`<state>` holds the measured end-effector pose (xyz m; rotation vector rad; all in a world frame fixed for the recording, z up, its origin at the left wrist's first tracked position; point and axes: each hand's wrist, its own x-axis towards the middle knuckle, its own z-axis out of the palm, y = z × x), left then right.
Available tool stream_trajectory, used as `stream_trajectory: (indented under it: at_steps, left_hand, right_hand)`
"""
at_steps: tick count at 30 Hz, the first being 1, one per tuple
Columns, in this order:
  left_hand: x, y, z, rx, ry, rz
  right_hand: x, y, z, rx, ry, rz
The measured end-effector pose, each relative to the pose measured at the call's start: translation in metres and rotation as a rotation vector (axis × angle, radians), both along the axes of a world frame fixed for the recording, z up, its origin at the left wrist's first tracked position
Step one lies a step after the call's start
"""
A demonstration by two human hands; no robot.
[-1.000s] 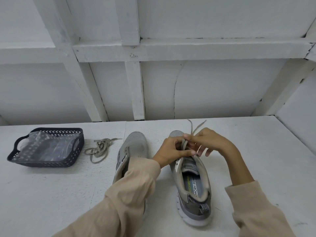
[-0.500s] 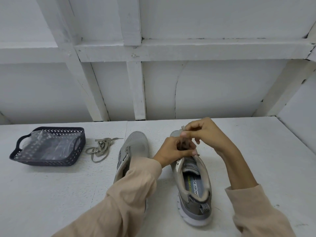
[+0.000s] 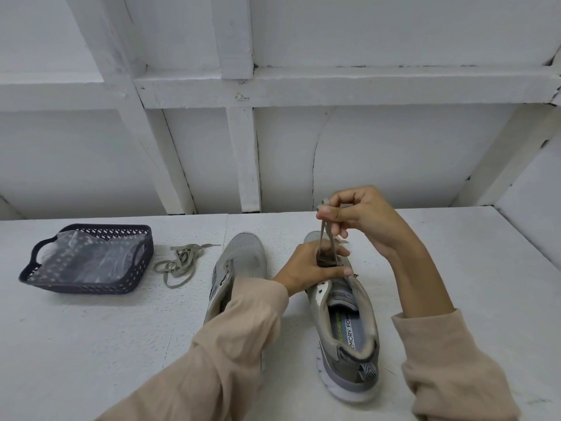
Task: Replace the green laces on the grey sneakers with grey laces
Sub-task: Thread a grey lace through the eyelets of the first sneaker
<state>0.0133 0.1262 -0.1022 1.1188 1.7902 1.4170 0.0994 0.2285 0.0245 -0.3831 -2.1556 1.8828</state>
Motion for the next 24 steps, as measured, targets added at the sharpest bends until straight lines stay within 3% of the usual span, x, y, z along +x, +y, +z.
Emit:
stream_trajectory:
  at_steps: [13, 24]
  left_hand:
    - [-0.001, -0.001, 0.003, -0.03, -0.021, -0.015]
    - [0.0, -0.002, 0.006, -0.046, -0.034, -0.018]
  right_hand:
    - [0.003, -0.006, 0.015, -0.074, 0.139, -0.042]
    - [0.002, 0.004, 0.01, -0.041, 0.085, -0.109]
